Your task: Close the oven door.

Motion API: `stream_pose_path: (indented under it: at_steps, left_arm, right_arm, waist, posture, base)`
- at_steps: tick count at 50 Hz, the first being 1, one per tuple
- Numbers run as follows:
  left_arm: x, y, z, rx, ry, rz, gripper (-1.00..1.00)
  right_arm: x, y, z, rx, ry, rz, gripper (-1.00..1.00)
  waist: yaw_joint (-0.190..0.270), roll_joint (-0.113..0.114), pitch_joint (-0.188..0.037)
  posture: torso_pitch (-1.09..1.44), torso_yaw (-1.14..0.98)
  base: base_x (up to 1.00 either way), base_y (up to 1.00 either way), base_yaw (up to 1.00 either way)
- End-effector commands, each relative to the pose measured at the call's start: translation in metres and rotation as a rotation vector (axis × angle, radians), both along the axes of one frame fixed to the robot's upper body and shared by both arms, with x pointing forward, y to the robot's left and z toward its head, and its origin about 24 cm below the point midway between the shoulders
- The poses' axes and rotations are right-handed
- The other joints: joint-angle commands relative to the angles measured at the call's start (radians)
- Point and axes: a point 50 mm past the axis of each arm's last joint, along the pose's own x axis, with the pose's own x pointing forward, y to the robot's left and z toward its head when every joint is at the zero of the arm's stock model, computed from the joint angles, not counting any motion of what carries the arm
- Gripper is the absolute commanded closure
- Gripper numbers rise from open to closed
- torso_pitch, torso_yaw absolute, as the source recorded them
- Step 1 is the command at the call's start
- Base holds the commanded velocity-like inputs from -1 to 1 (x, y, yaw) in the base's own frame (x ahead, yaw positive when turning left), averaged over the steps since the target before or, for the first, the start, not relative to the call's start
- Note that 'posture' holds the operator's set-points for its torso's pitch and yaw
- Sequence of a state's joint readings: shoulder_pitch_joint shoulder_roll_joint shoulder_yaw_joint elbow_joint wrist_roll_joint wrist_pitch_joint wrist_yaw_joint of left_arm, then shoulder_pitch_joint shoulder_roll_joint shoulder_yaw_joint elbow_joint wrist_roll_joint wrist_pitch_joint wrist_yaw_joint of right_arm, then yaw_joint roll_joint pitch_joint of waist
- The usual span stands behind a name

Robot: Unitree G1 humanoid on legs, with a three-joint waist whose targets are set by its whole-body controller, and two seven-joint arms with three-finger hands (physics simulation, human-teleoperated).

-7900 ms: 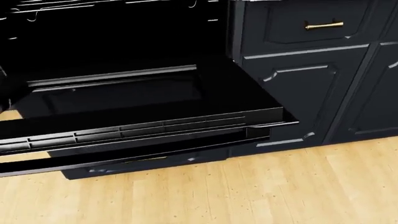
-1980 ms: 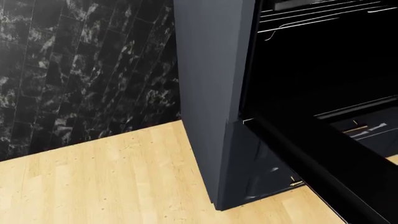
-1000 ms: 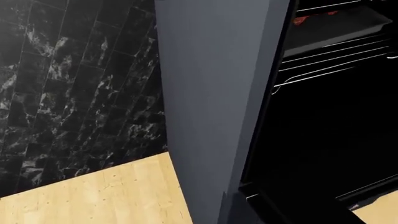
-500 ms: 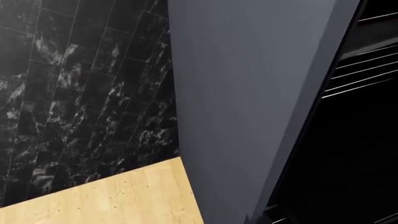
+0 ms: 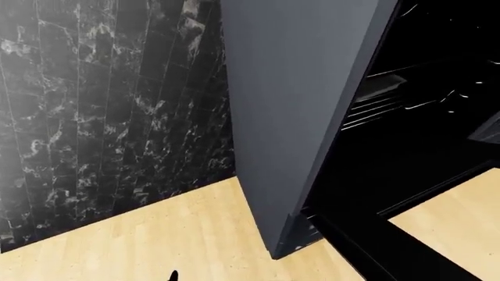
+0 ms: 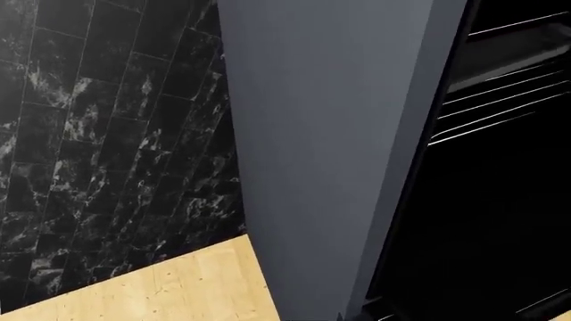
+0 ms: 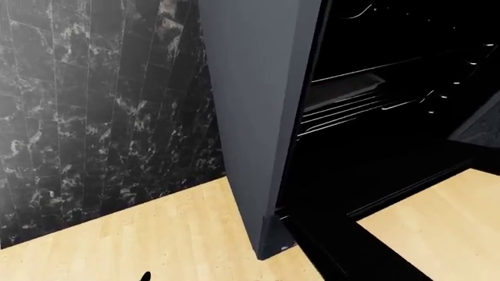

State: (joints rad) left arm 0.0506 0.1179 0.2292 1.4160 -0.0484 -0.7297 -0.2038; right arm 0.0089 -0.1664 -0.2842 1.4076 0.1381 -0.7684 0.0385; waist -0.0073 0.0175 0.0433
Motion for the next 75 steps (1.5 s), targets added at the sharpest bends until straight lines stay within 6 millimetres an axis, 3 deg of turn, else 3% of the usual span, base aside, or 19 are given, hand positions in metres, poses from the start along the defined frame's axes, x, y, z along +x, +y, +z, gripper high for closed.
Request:
stream_pose_path:
  at_steps: [1, 9, 13, 15, 16, 18, 25, 29, 30, 34, 39, 44, 45, 55, 59, 63, 67, 70, 75]
  left_arm:
    - [0.007, 0.005, 0.005, 0.028, -0.045, -0.002, -1.00]
    - [-0.006, 0.002, 0.001, 0.018, -0.014, 0.001, -1.00]
    - [-0.006, 0.001, 0.001, 0.016, -0.014, -0.003, -1.00]
    - [-0.005, 0.002, 0.001, 0.016, -0.016, -0.004, -1.00]
    - [-0.005, 0.002, 0.002, 0.015, -0.016, -0.005, -1.00]
    - [-0.004, 0.002, 0.002, 0.015, -0.018, -0.004, -1.00]
    - [-0.002, 0.004, 0.002, 0.013, -0.023, -0.004, -1.00]
    - [-0.001, 0.004, 0.002, 0.012, -0.024, -0.003, -1.00]
    - [-0.001, 0.004, 0.003, 0.012, -0.025, -0.003, -1.00]
    - [0.000, 0.003, 0.003, 0.011, -0.027, -0.004, -1.00]
    - [0.000, 0.003, 0.003, 0.011, -0.028, -0.003, -1.00]
    - [0.000, 0.003, 0.003, 0.010, -0.029, -0.005, -1.00]
    - [0.000, 0.003, 0.003, 0.009, -0.030, -0.005, -1.00]
    - [0.000, 0.003, 0.003, 0.010, -0.031, -0.005, -1.00]
    - [0.000, 0.003, 0.003, 0.011, -0.031, -0.005, -1.00]
    - [0.000, 0.003, 0.003, 0.010, -0.032, -0.005, -1.00]
    - [0.001, 0.003, 0.003, 0.010, -0.033, -0.004, -1.00]
    - [0.001, 0.003, 0.003, 0.011, -0.033, -0.003, -1.00]
    - [0.001, 0.003, 0.003, 0.012, -0.034, -0.002, -1.00]
  right_arm:
    - [0.007, -0.003, 0.004, -0.014, -0.033, 0.010, -1.00]
    - [0.002, -0.007, 0.002, 0.021, -0.013, -0.006, -1.00]
    - [0.002, -0.007, 0.002, 0.026, -0.014, -0.007, -1.00]
    - [0.002, -0.006, 0.001, 0.028, -0.014, -0.005, -1.00]
    - [0.001, -0.006, 0.001, 0.027, -0.014, -0.005, -1.00]
    - [0.002, -0.006, 0.002, 0.028, -0.015, -0.006, -1.00]
    - [0.001, -0.004, 0.001, 0.035, -0.018, -0.005, -1.00]
    - [0.001, -0.003, 0.001, 0.038, -0.021, -0.003, -1.00]
    - [0.001, -0.003, 0.001, 0.039, -0.021, -0.003, -1.00]
    - [0.001, -0.002, 0.001, 0.042, -0.022, -0.003, -1.00]
    - [0.001, -0.003, 0.001, 0.044, -0.024, -0.002, -1.00]
    - [0.001, -0.002, 0.001, 0.048, -0.023, 0.001, -1.00]
    - [0.001, -0.002, 0.001, 0.049, -0.023, 0.001, -1.00]
    - [0.002, -0.003, 0.001, 0.055, -0.024, 0.001, -1.00]
    - [0.002, -0.003, 0.001, 0.057, -0.025, 0.002, -1.00]
    - [0.002, -0.001, 0.000, 0.057, -0.020, 0.006, -1.00]
    - [0.002, -0.002, 0.000, 0.054, -0.018, 0.010, -1.00]
    - [0.001, -0.003, -0.001, 0.059, 0.007, -0.002, -1.00]
    - [-0.006, -0.005, -0.007, 0.091, 0.077, -0.060, -1.00]
  waist:
    - [0.001, 0.004, -0.003]
    - [0.002, -0.003, -0.003]
    - [-0.007, -0.059, 0.001]
    - [-0.022, -0.120, -0.026]
    - [-0.030, -0.068, -0.011]
    - [-0.032, -0.075, -0.018]
    - [-0.006, -0.015, -0.002]
    - [0.010, 0.083, -0.018]
    - [0.019, 0.042, -0.006]
    - [0.008, 0.040, -0.012]
    - [0.010, -0.007, -0.007]
    - [0.001, -0.108, -0.025]
    - [-0.001, -0.110, -0.037]
    - [-0.005, -0.013, 0.000]
    - [0.007, 0.074, -0.014]
    - [0.019, 0.041, 0.011]
    - [0.006, 0.000, 0.006]
    - [0.008, -0.065, -0.002]
    - [0.009, -0.046, -0.009]
  posture:
    - [0.00, 0.00]
    - [0.00, 0.00]
    - [0.00, 0.00]
    - [0.00, 0.00]
    - [0.00, 0.00]
    - [0.00, 0.00]
    - [0.00, 0.00]
    - [0.00, 0.00]
    - [0.00, 0.00]
    - [0.00, 0.00]
    - [0.00, 0.00]
    - [0.00, 0.00]
    - [0.00, 0.00]
    - [0.00, 0.00]
    - [0.00, 0.00]
    - [0.00, 0.00]
    - [0.00, 0.00]
    - [0.00, 0.00]
    - [0.00, 0.00]
  base:
    - [0.00, 0.00, -0.35]
    - [0.00, 0.00, -0.36]
    - [0.00, 0.00, -0.40]
    - [0.00, 0.00, -0.41]
    - [0.00, 0.00, -0.41]
    - [0.00, 0.00, -0.42]
    - [0.00, 0.00, -0.44]
    - [0.00, 0.00, -0.45]
    - [0.00, 0.00, -0.45]
    - [0.00, 0.00, -0.46]
    - [0.00, 0.00, -0.46]
    - [0.00, 0.00, -0.46]
    - [0.00, 0.00, -0.47]
    - [0.00, 0.00, -0.47]
    - [0.00, 0.00, -0.46]
    - [0.00, 0.00, -0.28]
    - [0.00, 0.00, 0.00]
    - [0.00, 0.00, 0.00]
    - [0.00, 0.00, 0.00]
